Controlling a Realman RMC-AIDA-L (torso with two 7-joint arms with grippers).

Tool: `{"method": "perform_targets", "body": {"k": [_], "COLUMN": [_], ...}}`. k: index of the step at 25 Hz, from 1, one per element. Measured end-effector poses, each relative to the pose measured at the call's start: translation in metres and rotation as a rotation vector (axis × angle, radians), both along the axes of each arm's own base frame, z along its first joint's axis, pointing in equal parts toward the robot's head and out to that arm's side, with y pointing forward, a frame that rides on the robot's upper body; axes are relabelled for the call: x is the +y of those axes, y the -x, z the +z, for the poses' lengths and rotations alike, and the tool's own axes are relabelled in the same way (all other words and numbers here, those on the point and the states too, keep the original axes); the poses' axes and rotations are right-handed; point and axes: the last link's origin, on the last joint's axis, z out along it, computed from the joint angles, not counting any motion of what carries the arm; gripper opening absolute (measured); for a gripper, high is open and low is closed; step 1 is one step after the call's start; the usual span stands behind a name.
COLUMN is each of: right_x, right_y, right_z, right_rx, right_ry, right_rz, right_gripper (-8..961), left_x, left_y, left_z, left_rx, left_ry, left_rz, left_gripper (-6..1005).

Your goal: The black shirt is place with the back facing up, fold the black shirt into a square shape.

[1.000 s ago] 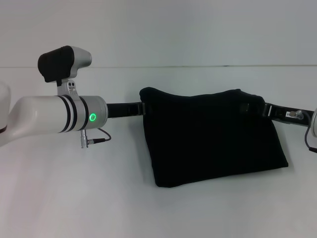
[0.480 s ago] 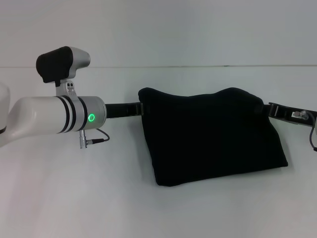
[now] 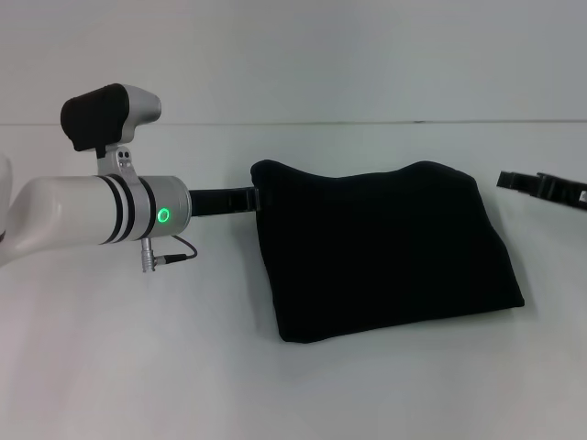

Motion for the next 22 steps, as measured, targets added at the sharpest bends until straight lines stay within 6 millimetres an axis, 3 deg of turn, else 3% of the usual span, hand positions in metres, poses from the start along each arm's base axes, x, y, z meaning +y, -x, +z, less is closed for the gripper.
{"method": "perform_targets", "body": {"k": [6,12,17,20,22], "right_x": [0.011,0.016,0.019,0.020,0.020], "right_y": [0.019,0.049,0.058,0.058,0.058], "right_z": [0.025,0.018,-0.013,-0.032,-0.043], "right_rx": [-0.021,-0.058,-0.152,-0.219,-0.260], "right_ry": [-0.007,0.115,0.188,0.200,0.203], "right_rz": [0.115,0.269,0.293,0.285,0.282], "right_gripper": [378,484,288,64,52], "left_x": [-0.001,-0.002,-0.002,-0.002,-0.002], "left_y": [0.002,0.003,0.003,0.003,0.003], "left_z": [0.000,-0.001,-0.001,-0.001,-0.001], "left_rx": [0.013,0.014,0.014,0.015,0.014], "left_ry": [0.006,0.011,0.011,0.010,0.010], "left_rz": [-0.002,-0.002,-0.002,-0.002,-0.003], "left_gripper": [74,77,80,82,83]}}
